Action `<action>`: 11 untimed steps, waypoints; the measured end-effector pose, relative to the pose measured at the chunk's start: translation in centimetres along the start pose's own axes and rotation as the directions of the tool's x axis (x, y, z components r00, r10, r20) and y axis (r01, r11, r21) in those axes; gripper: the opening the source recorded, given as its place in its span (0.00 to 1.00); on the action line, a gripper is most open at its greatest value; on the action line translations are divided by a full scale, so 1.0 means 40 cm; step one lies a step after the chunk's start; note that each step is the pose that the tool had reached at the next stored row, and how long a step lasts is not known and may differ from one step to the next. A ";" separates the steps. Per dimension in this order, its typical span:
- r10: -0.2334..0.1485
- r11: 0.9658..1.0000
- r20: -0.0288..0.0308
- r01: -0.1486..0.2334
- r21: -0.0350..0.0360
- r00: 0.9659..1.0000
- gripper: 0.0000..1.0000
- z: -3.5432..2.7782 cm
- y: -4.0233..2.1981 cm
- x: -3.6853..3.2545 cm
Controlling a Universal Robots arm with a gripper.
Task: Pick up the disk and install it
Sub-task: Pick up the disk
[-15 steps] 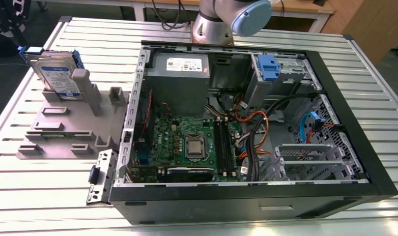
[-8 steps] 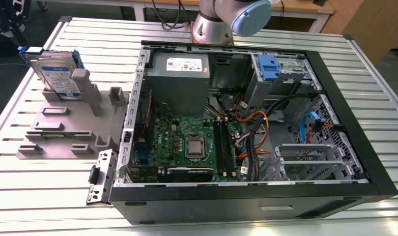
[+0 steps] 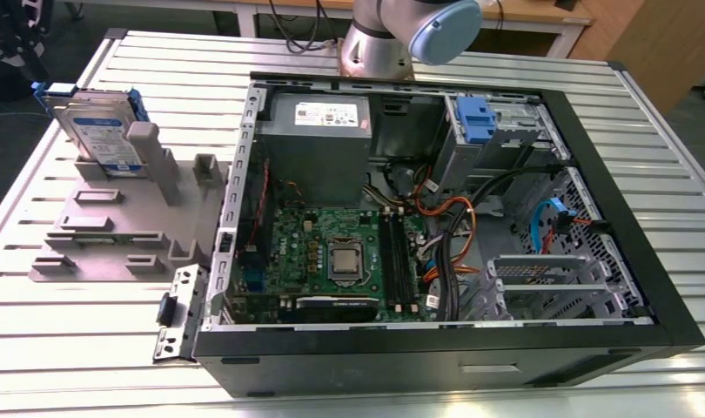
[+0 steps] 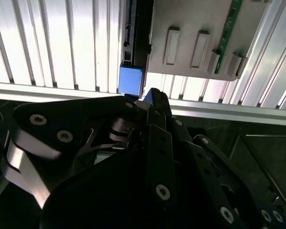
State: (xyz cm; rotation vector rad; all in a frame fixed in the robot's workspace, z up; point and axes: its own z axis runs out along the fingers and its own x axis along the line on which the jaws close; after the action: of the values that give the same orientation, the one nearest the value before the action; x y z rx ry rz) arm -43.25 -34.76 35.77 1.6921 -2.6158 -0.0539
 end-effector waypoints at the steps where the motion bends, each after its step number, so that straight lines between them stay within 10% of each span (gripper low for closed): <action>1: -0.018 1.000 -0.001 0.018 0.000 1.000 0.11 0.000 0.000 0.000; 11: -0.158 0.987 -0.004 0.158 0.008 0.988 0.11 0.002 0.000 0.000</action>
State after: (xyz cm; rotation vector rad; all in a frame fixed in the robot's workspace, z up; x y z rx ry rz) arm -43.25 -34.76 35.67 1.8964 -2.4774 -0.0428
